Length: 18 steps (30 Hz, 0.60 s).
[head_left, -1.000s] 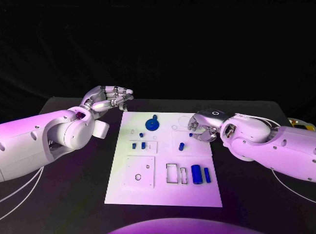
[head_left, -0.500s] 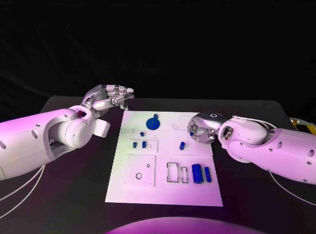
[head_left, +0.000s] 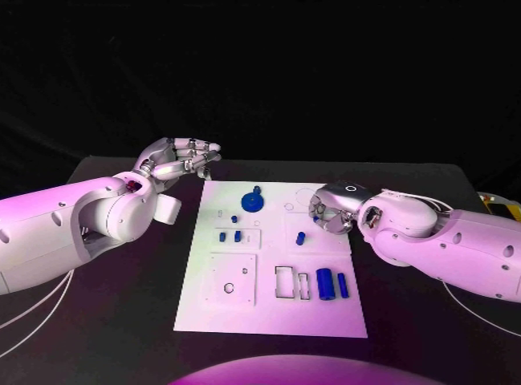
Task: Assemble the parts on the task board
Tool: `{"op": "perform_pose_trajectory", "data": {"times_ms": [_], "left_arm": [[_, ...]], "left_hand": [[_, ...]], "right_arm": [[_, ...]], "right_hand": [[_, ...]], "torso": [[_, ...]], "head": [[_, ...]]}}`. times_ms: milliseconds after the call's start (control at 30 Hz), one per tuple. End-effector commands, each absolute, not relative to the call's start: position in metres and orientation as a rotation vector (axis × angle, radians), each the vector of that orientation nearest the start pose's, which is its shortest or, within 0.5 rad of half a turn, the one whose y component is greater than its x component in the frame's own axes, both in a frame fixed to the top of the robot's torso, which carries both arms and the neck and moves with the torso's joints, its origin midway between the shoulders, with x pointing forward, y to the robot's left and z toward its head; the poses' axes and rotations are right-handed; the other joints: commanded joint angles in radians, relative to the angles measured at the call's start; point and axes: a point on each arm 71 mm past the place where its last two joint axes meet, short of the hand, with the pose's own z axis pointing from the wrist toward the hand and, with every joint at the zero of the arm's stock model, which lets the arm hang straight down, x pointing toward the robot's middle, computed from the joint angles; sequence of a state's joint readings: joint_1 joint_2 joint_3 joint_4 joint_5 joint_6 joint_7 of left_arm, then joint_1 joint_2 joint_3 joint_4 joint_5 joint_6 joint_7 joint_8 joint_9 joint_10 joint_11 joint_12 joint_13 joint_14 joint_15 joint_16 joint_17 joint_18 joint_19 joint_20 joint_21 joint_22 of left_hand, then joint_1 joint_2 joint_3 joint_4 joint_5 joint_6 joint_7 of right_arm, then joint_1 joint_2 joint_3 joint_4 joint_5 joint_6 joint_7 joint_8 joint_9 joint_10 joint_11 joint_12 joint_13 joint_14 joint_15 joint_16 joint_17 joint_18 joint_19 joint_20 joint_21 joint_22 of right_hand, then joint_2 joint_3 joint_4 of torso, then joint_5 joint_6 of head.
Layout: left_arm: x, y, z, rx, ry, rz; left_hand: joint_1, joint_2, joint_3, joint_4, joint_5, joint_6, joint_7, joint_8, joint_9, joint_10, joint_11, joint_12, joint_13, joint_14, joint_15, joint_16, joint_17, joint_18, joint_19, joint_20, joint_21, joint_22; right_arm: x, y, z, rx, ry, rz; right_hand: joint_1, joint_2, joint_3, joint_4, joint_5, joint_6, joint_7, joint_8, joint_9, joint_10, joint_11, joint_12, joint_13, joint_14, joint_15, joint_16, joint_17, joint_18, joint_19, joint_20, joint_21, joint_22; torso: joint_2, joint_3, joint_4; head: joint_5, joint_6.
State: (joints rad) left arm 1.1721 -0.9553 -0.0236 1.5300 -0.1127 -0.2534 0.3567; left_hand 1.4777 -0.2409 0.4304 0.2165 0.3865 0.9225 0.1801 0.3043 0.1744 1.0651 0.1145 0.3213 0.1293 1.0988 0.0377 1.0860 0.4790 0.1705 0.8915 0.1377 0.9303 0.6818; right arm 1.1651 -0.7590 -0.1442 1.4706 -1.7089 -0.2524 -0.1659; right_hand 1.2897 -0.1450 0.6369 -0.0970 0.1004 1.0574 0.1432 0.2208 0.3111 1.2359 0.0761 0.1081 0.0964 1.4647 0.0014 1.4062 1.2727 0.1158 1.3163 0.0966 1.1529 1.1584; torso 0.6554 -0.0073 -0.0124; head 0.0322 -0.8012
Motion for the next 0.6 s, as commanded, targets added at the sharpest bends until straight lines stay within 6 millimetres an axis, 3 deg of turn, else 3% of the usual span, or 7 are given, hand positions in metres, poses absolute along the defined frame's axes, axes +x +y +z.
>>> {"op": "perform_pose_trajectory", "data": {"times_ms": [33, 600], "left_arm": [[0.482, 0.259, -0.184, -1.059, 1.466, -1.462], [0.482, 0.261, -0.185, -1.069, 1.478, -1.451]], "left_hand": [[-0.004, 0.006, -0.006, -0.003, 0.000, -0.005, 0.004, -0.001, -0.001, -0.009, 0.001, 0.004, 0.001, -0.004, 0.004, 0.000, 0.000, 0.013, -0.001, 0.002, -0.007, -0.002], [-0.004, 0.006, -0.011, -0.007, 0.001, -0.024, 0.012, -0.009, -0.005, -0.033, 0.009, 0.006, 0.003, -0.010, 0.010, 0.000, 0.000, 0.012, 0.001, 0.006, -0.013, -0.006]], "right_arm": [[0.465, -0.173, -0.254, -0.485, 1.787, 0.432], [0.456, -0.171, -0.242, -0.460, 1.681, 0.462]], "right_hand": [[0.011, 0.020, 0.011, -0.003, -0.005, 0.010, 0.001, 0.008, 0.006, 0.014, -0.004, 0.006, 0.002, 0.055, -0.008, 0.007, 0.005, -0.013, 0.010, 0.001, 0.013, 0.012], [0.019, 0.026, 0.021, -0.014, -0.015, 0.011, 0.001, 0.010, 0.011, 0.016, -0.005, 0.004, 0.004, 0.057, -0.009, 0.015, 0.013, -0.016, 0.018, -0.001, 0.032, 0.032]], "torso": [[-0.001, -0.0001, -0.0008], [-0.002, -0.0009, -0.0003]], "head": [[-0.001, -0.002], [-0.005, 0.002]]}}
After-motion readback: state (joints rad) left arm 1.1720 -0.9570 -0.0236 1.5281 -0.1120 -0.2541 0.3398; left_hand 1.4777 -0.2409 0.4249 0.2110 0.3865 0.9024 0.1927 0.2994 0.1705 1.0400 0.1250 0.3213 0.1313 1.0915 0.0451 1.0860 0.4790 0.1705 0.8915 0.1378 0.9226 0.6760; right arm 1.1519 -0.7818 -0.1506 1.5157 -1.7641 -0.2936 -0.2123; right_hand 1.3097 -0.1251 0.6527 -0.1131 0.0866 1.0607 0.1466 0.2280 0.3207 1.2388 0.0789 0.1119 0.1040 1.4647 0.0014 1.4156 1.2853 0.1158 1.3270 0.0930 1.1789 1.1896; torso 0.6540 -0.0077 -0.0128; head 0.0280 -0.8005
